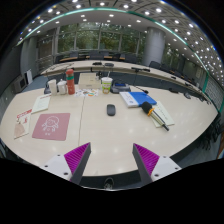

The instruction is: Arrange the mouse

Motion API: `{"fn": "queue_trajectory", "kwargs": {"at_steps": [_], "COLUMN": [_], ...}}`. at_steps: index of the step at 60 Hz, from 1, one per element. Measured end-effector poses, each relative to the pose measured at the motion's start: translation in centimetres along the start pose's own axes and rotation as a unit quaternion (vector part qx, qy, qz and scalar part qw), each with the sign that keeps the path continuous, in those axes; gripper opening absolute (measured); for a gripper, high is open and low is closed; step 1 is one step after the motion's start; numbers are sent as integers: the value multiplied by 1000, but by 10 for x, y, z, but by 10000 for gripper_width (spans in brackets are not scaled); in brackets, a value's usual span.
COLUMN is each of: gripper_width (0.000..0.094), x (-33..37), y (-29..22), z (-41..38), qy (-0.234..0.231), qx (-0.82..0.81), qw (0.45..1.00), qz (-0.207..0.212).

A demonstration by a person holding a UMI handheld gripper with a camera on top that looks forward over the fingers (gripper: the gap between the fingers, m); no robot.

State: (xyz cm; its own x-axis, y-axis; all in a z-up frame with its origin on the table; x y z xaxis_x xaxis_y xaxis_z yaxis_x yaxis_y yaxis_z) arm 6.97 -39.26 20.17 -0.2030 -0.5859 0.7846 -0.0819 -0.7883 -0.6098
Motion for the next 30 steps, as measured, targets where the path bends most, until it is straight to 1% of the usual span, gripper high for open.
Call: {"fn": "queue_trajectory", "kwargs": {"at_steps": [4,10,22,30], "gripper_width": [858,858,858,861], "x": [-21,-71,-181,-247], "y": [-4,-22,-77,-112], "z": [5,14,21,19], "qy": [-6,-18,-40,-53], "qx": [0,4,14,5], "qw": [1000,1000,998,998], "qz": [-5,4,37,44]}}
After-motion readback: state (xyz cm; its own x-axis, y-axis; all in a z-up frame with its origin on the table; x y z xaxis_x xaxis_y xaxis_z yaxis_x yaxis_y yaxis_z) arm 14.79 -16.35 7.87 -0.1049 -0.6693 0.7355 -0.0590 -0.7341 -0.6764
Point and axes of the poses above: the point between the fingertips, and its own axes, seen from behind it with the camera up: z to the right, y down, x backward, against the way the camera looks, the point moved 3 cm from there along x, backward, against the way the camera looks, and after that the axes turned 11 degrees about -z, right-handed, at the moved point
